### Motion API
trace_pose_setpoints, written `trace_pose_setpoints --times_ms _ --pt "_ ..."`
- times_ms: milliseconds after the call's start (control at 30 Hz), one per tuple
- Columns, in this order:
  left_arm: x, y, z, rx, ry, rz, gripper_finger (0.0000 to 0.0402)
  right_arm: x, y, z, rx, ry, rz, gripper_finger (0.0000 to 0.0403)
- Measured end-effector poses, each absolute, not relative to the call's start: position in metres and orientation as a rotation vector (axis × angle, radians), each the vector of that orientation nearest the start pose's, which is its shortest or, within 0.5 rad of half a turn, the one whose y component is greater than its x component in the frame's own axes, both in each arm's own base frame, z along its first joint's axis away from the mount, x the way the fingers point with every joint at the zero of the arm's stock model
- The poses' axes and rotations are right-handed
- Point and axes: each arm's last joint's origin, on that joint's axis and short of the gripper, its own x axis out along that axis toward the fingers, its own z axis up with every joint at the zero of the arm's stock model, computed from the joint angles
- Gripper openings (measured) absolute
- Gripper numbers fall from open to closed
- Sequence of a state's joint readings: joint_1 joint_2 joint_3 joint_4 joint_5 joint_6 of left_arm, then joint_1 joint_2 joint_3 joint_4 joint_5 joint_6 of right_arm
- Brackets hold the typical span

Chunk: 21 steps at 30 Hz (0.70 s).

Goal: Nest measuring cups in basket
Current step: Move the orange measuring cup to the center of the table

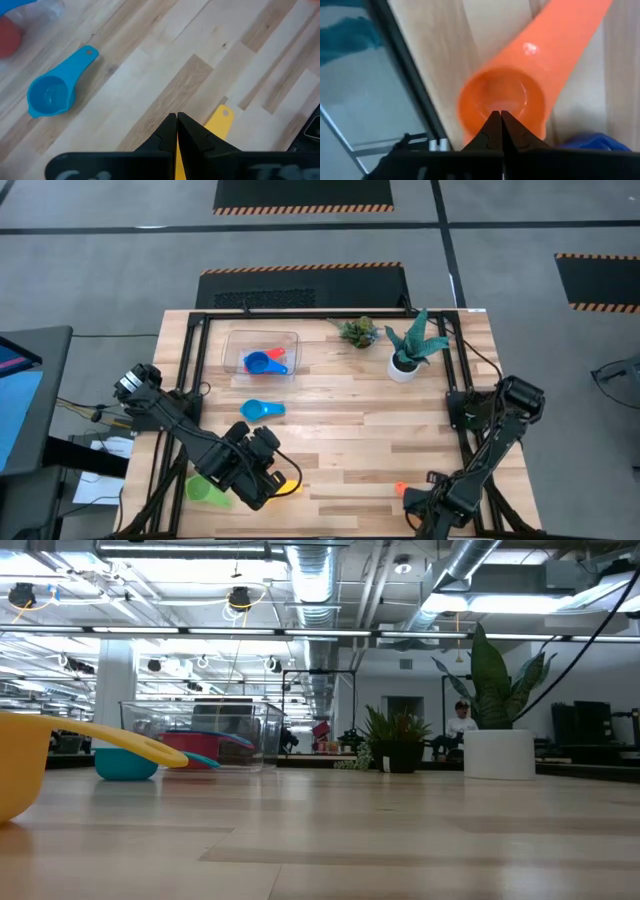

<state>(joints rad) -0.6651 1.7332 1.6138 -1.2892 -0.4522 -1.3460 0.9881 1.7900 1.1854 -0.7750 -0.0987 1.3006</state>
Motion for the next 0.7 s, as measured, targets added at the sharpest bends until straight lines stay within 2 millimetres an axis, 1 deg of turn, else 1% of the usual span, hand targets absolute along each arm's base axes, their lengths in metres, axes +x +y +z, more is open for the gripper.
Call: trace_pose_setpoints --times_ms 67,200,400,500,600,700 --pt "0.266 -0.193 0.302 -0.431 1.031 0.593 0.0 0.18 0.277 0.183 0.413 1.529 -0.062 0.0003" --pt "0.266 -0.192 0.302 -0.42 1.035 0.592 0.0 0.18 0.276 0.181 0.398 1.517 -0.074 0.0002" --pt "0.265 -0.193 0.302 -0.424 1.034 0.594 0.0 0.182 0.282 0.167 0.4 1.512 -0.066 0.0002" --pt "0.265 -0.193 0.301 -0.422 1.036 0.596 0.0 0.182 0.28 0.155 0.357 1.533 -0.085 0.0002" --pt "0.265 -0.193 0.301 -0.429 1.033 0.599 0.0 0.195 0.267 0.152 0.3 1.541 -0.083 0.0002" --pt "0.265 -0.193 0.301 -0.429 1.033 0.599 0.0 0.221 0.245 0.151 0.233 1.494 -0.066 0.0002"
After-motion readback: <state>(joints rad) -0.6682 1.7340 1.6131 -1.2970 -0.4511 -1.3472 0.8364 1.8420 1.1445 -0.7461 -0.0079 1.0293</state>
